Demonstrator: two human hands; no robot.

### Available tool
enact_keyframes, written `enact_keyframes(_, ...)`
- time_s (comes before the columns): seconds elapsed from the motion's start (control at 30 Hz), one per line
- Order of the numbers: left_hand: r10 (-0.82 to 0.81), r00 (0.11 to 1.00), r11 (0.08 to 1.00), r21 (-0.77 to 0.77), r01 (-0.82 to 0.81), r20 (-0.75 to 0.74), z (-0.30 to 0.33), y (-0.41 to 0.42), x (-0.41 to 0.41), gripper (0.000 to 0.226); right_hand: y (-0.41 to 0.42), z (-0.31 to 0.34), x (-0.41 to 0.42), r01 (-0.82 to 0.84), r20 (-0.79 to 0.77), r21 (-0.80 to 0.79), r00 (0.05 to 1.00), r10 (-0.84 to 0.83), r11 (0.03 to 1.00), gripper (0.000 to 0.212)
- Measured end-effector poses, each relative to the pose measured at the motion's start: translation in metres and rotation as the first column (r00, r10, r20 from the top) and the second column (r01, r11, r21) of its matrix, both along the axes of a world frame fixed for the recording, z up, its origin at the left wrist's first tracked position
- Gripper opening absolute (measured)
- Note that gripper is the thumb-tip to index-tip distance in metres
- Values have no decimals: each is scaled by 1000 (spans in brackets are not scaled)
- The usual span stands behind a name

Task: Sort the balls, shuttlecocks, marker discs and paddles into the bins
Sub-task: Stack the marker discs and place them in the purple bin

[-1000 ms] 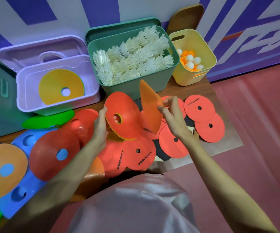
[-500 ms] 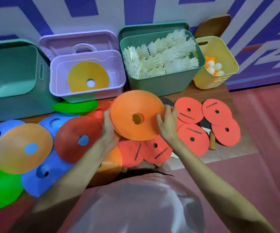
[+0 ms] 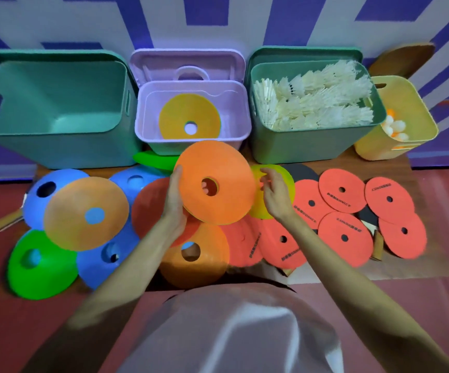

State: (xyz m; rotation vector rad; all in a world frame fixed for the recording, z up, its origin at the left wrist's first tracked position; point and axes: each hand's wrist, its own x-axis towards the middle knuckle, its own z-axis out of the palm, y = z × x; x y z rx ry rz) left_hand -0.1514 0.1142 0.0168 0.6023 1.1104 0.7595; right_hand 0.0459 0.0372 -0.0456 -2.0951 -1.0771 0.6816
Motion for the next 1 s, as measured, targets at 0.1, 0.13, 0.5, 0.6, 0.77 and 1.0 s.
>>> enact_keyframes(0.1, 30, 1000, 999, -18, -30, -7, -9, 12, -17, 36, 6, -8, 3, -48, 144, -250, 986, 86, 967, 63)
enact_keyframes(0.13, 39, 999, 999, -27, -39, -6, -11, 16, -21, 37, 7, -12, 3, -74, 161, -349, 977, 137, 934, 70)
enact_keyframes(0.5, -14, 1000, 1000, 0, 14, 28, -22, 36, -31, 45, 5, -4, -11, 29, 461, -464, 862, 213, 885, 102)
enact_keyframes(0.6, -4, 1000, 1000, -11, 4, -1, -27, 40, -37, 44, 4, 16, -19, 135, 457, -274, 890, 6, 952, 105)
enact_keyframes(0.77, 20, 999, 999, -25, -21, -35, -34, 45, -45, 48, 7, 51, -36, 100, 267, 71, 957, -115, 992, 76)
enact_keyframes(1.0, 30, 1000, 1000, -3, -30, 3, -35, 50, -52, 57, 26, 78, -72, 63, -26, 307, 998, -58, 950, 11)
